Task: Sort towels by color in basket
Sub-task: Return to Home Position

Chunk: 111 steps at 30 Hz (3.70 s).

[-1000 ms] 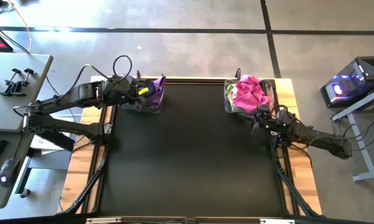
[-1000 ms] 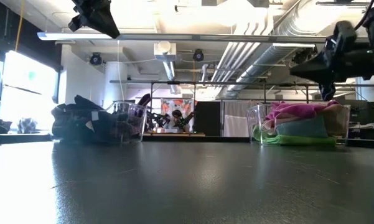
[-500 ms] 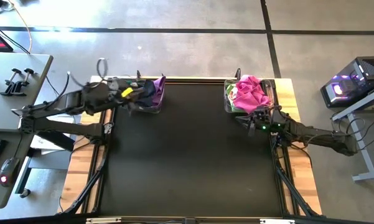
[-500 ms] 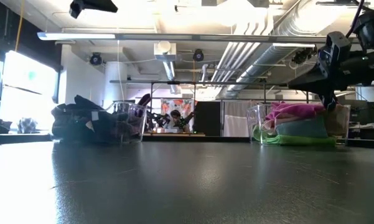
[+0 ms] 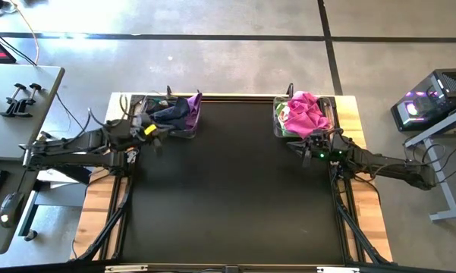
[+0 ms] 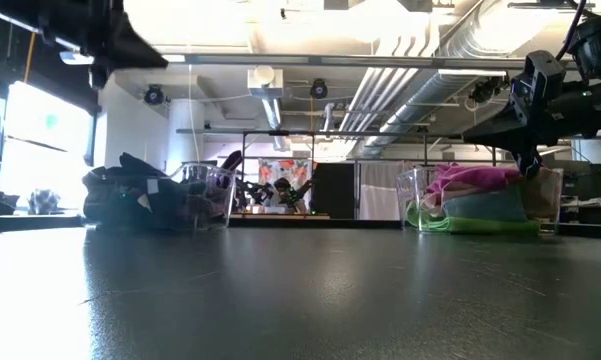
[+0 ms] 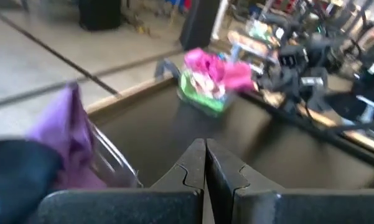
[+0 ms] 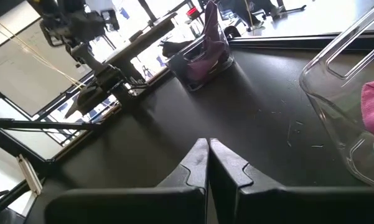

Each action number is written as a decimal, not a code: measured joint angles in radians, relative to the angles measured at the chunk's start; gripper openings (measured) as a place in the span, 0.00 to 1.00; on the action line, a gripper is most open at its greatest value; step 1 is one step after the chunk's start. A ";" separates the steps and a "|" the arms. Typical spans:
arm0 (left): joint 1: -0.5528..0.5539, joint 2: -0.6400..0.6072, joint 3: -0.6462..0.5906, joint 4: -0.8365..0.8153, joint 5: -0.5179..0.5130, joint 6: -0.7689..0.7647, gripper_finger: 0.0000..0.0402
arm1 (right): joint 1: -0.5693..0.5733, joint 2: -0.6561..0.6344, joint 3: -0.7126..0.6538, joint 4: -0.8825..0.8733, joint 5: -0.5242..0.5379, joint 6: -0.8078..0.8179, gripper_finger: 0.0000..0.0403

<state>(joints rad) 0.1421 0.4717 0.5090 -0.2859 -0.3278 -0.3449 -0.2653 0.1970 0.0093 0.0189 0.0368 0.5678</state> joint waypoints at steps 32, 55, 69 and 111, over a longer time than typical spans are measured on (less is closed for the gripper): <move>-0.032 0.005 -0.273 0.418 -0.154 0.212 0.00 | 0.000 0.000 0.000 0.000 0.001 0.000 0.00; -0.112 -0.061 -0.490 0.934 0.253 0.394 0.00 | 0.000 0.000 0.000 0.001 0.001 0.000 0.00; -0.111 -0.066 -0.498 0.762 0.238 0.376 0.00 | 0.000 0.000 0.000 0.000 0.001 0.000 0.00; -0.110 0.010 -0.497 0.578 0.527 0.378 0.00 | 0.000 0.000 0.000 0.000 0.001 0.000 0.00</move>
<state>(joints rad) 0.0322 0.4820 0.0116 0.2923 0.1988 0.0329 -0.2655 0.1967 0.0090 0.0193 0.0380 0.5682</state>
